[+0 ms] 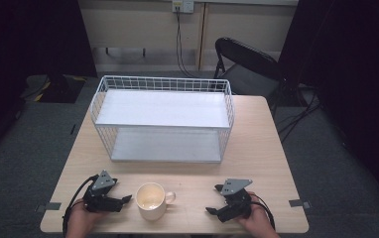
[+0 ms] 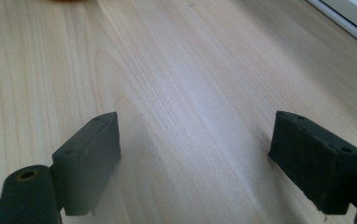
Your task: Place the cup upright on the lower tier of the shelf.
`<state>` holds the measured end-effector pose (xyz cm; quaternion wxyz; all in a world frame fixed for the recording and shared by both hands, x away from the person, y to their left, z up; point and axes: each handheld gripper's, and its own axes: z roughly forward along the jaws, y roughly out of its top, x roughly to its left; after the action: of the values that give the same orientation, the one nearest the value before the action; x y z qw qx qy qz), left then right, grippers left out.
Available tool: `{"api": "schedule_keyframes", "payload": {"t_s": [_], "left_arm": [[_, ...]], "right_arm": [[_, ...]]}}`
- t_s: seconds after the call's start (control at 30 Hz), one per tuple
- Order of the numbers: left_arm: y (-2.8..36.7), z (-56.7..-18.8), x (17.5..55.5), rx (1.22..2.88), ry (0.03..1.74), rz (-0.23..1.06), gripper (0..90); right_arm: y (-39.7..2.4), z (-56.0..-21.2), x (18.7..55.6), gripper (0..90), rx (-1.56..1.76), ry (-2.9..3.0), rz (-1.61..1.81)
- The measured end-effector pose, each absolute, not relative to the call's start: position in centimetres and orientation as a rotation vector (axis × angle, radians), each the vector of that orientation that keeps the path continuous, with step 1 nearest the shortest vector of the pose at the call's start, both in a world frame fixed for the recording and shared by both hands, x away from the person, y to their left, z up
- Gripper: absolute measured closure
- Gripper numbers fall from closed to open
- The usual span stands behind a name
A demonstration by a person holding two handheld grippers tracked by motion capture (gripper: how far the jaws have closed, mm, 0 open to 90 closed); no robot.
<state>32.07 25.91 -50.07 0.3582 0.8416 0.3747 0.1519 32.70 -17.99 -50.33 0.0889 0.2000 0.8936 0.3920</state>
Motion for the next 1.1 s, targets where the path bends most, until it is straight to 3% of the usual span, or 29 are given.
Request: {"api": "schedule_keyframes", "payload": {"t_s": [0.2, 1.1], "left_arm": [[25.5, -49.7, 32.1, 2.173, 1.003, 0.369, 21.9], [24.9, -45.6, 31.9, 2.080, 0.978, 0.320, 21.1]], "right_arm": [[-18.0, -50.3, 32.7, 15.5, 0.599, 2.656, 1.166], [-18.0, -50.3, 32.6, 15.6, 0.607, 2.651, 1.165]]}}
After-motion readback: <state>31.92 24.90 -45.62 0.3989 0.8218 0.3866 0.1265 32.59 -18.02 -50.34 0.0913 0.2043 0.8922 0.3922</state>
